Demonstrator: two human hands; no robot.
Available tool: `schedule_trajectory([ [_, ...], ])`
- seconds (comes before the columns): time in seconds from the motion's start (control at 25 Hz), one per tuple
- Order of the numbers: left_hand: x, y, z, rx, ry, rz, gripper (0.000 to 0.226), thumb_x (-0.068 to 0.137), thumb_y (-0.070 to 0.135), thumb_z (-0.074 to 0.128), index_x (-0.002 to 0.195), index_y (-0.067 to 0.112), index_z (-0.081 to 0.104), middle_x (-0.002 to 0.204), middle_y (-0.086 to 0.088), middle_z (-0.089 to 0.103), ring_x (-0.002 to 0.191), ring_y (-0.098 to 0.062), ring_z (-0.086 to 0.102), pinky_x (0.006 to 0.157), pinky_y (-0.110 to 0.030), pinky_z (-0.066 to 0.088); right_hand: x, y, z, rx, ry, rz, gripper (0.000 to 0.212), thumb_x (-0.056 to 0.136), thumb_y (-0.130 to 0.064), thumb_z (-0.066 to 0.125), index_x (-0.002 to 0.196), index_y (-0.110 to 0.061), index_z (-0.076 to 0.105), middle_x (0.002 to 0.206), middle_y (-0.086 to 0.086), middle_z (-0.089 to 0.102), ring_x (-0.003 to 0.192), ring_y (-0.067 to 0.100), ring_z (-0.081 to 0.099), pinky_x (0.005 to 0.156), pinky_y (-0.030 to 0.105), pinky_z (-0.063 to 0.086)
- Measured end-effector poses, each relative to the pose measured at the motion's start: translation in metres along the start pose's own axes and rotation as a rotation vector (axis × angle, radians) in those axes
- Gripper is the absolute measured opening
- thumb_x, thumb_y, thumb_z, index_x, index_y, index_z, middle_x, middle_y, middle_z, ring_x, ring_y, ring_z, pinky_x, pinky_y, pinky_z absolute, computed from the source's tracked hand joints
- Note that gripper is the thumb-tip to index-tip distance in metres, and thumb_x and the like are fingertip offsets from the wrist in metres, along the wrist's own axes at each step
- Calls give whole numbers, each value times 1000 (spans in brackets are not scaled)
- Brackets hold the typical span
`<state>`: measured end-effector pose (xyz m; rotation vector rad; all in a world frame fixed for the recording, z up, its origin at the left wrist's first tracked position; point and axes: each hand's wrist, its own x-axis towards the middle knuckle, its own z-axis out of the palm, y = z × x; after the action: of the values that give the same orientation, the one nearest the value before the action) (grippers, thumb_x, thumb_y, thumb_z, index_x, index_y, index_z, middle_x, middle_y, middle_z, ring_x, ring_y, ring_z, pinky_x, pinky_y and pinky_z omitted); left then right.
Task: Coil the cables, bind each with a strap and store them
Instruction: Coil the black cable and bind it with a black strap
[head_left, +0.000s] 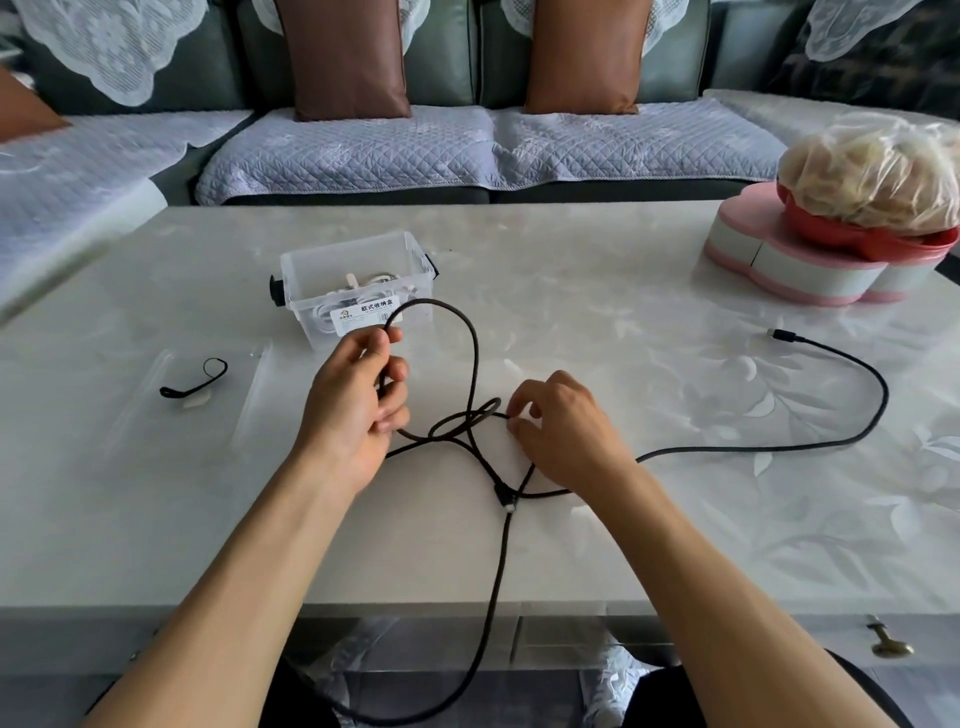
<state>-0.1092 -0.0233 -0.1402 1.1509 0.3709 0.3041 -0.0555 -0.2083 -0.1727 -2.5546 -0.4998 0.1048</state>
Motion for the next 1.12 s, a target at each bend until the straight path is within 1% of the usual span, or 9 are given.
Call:
schedule_trajectory([
  [0.16,10,1,-20,20,152,-3,25,105,18,41,86,19,58,61,3,47,38,-8,25,40,-18,23,1,-1,6,-77,73,47,14,91,-8,46,102,-9,55,105,9,54,98,29,54,73,30,37],
  [0.24,12,-1,-25,180,201,1,24,104,18,43,86,19,58,65,1,49,39,-8,29,42,-20,27,-1,-3,6,98,154,111,14,90,-4,43,99,-12,49,97,8,61,88,30,56,67,32,41],
  [0.36,-2,-2,-24,329,122,38,20,102,20,49,88,18,62,66,0,50,39,-8,27,41,-20,24,-14,-8,-6,424,197,137,9,97,-12,42,96,-16,50,79,8,65,66,22,55,55,31,40],
  [0.48,-29,10,-22,363,24,92,19,101,22,52,89,18,66,65,-1,49,41,-9,23,41,-19,18,-42,-14,-23,474,187,74,12,99,-15,46,99,-19,58,66,4,64,46,5,46,49,23,36],
  [0.64,-77,58,-19,364,-111,139,20,101,22,52,88,19,67,62,-2,48,40,-10,19,41,-17,15,-78,-39,-54,496,170,3,20,98,-13,48,96,-14,68,63,-3,63,35,4,40,38,13,29],
  [0.76,-122,109,-14,339,-199,252,19,101,21,51,91,14,66,57,-3,47,37,-10,22,39,-16,19,-101,-66,-84,499,282,-102,22,98,-12,48,93,-17,69,63,-2,63,37,4,42,40,12,28],
  [0.88,-150,140,-12,223,-174,392,18,101,19,50,90,13,63,53,-3,44,36,-10,22,39,-17,21,-113,-79,-100,451,375,-152,21,97,-11,49,93,-17,68,65,2,66,42,3,48,43,12,31],
  [1.0,-167,148,-19,298,-136,413,17,100,19,53,91,13,66,52,0,45,35,-8,20,39,-15,17,-113,-71,-97,316,346,-23,20,95,-10,50,94,-13,70,79,10,72,72,20,63,60,25,43],
  [1.12,-174,153,-31,217,-27,422,17,99,20,55,89,16,68,51,3,44,35,-7,21,39,-16,16,-117,-57,-87,318,286,121,21,91,-6,49,91,-14,69,88,14,72,93,36,63,68,30,47],
])
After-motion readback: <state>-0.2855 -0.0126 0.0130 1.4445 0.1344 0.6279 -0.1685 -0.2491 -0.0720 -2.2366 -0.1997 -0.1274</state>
